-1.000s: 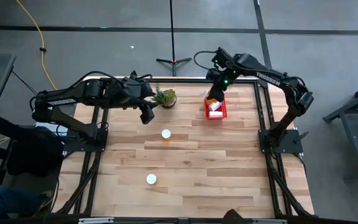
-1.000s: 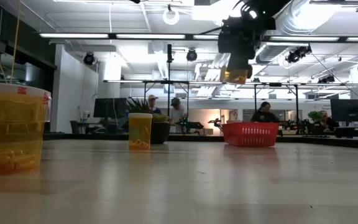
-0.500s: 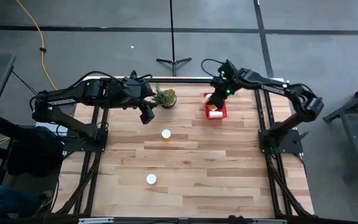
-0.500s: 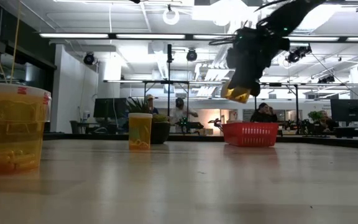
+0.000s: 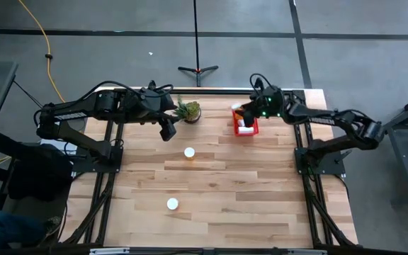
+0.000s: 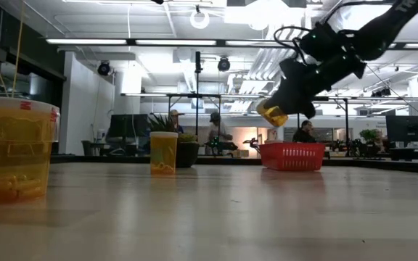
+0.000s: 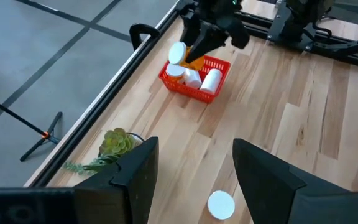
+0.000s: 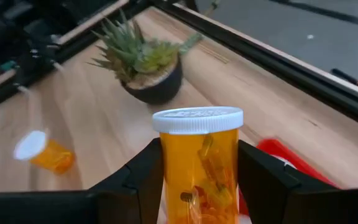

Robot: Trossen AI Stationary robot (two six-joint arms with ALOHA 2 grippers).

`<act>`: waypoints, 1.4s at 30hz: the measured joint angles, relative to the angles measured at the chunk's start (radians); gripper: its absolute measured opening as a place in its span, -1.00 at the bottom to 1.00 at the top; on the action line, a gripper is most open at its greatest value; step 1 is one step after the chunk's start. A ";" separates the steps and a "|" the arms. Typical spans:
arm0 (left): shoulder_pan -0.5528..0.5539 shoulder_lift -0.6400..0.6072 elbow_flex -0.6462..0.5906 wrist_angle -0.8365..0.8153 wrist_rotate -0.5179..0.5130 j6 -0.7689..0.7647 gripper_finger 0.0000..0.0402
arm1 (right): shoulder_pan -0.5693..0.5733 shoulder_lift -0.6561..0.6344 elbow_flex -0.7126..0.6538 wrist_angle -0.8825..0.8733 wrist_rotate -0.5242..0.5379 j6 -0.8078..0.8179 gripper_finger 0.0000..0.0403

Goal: Pick and place pill bottles into a basket
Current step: Put the middle left orange pill bottle into the bin

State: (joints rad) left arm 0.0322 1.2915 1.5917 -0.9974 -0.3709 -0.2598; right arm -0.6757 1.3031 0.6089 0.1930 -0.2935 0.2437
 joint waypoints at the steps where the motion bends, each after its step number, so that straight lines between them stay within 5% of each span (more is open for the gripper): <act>1: 0.000 0.000 0.000 0.000 0.000 -0.004 0.19 | 0.008 -0.005 -0.021 0.019 0.026 0.005 -0.16; 22: 0.000 0.000 0.000 0.000 0.000 -0.034 0.19 | 0.107 -0.009 -0.182 0.126 0.332 -0.046 -0.16; 42: 0.000 0.000 0.000 0.000 0.000 -0.046 0.19 | 0.129 0.000 -0.183 0.083 0.449 -0.035 -0.16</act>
State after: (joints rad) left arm 0.0325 1.2915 1.5917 -0.9974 -0.3710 -0.3063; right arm -0.5470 1.3029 0.4261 0.2757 0.1553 0.2082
